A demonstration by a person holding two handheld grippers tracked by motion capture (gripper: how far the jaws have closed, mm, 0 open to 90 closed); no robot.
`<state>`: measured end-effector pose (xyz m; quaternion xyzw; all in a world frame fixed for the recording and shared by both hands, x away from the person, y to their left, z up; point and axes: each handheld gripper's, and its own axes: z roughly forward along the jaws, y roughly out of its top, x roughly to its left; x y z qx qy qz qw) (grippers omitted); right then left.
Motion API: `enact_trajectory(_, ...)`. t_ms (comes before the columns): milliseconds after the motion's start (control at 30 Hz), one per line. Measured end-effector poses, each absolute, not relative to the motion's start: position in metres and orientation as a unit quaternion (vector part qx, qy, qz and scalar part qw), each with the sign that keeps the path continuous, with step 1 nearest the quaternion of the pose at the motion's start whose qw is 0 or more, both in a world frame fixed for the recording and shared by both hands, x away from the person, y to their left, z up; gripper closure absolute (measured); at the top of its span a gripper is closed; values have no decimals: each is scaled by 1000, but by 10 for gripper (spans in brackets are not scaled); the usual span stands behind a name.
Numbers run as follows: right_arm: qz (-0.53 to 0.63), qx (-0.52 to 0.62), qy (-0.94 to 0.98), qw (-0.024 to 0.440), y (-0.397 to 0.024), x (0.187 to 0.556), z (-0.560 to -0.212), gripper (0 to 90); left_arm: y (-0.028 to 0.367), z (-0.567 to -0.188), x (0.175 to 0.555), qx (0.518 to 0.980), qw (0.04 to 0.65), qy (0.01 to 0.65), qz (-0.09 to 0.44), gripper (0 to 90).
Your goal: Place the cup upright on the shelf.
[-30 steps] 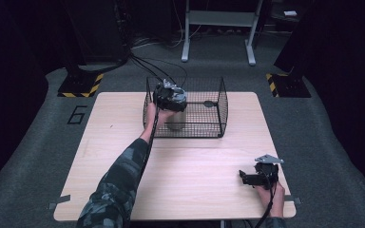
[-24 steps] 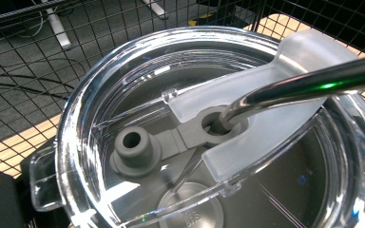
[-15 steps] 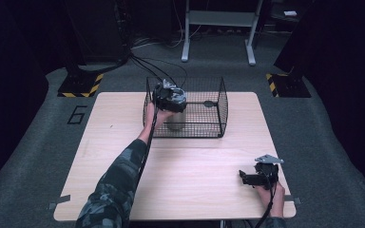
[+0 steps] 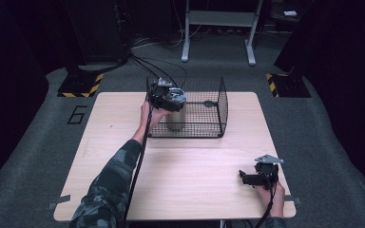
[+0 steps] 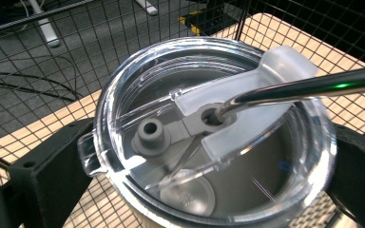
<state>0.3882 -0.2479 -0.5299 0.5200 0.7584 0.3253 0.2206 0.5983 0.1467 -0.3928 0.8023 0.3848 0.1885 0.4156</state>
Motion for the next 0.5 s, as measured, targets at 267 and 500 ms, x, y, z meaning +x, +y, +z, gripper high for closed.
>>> enact_trajectory(267,325,519,759,220,-248,388,-530,13,158,-378,582,804,415,387,178,2)
enact_trajectory(500,326,520,758,220,-248,388,-530,13,168,-365,561,811,415,370,184,2)
